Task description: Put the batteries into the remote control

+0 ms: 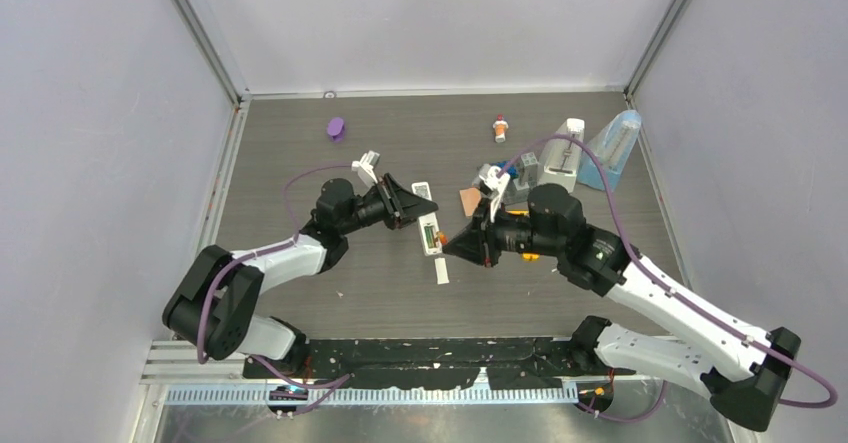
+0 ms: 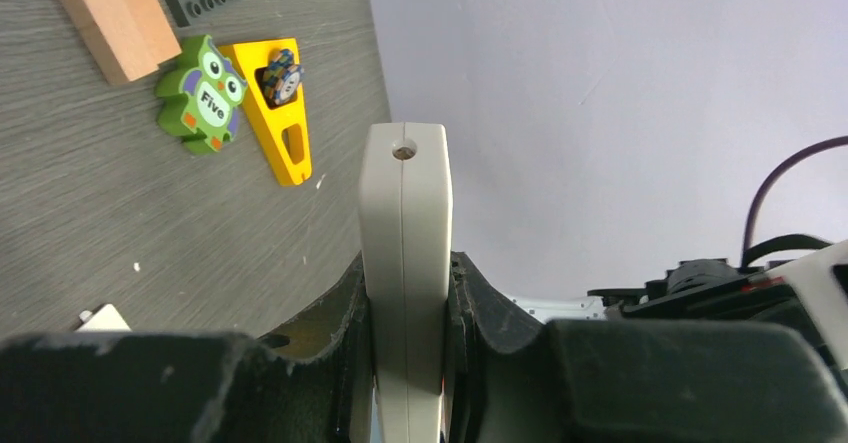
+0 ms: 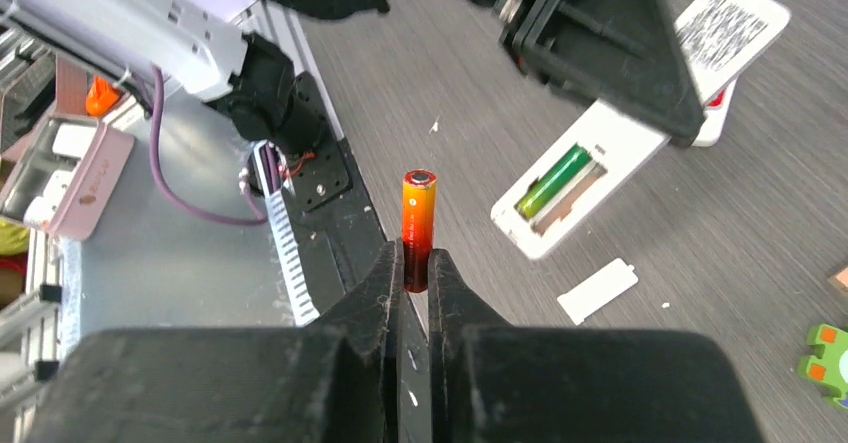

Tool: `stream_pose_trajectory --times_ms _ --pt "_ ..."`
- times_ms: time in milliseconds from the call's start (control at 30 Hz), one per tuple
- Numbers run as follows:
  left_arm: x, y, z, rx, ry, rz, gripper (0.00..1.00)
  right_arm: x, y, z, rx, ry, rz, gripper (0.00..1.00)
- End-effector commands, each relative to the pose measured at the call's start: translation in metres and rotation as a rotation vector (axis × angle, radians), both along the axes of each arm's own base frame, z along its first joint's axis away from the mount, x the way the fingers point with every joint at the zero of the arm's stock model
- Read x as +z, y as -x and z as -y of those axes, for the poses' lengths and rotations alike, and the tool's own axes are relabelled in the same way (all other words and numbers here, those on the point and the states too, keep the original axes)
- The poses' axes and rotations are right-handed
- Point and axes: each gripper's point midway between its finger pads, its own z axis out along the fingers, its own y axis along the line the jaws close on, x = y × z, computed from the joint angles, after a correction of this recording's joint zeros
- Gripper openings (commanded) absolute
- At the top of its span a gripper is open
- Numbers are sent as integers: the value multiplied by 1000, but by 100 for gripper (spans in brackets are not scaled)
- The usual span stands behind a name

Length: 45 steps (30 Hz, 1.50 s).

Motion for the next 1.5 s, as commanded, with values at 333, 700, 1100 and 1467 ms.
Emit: stream_pose_trajectory --times_ms 333,700,1100,1467 --pt "5 -4 10 93 179 -79 0 -33 -44 9 -345 393 -308 10" --pt "-2 -8 13 108 215 -92 0 -53 -49 2 -369 479 -353 16" --pt "-7 -10 14 113 207 -72 0 -58 -53 -6 -360 508 -364 18" --pt "-8 -8 16 107 201 -71 0 -68 -56 -6 -387 544 -373 29"
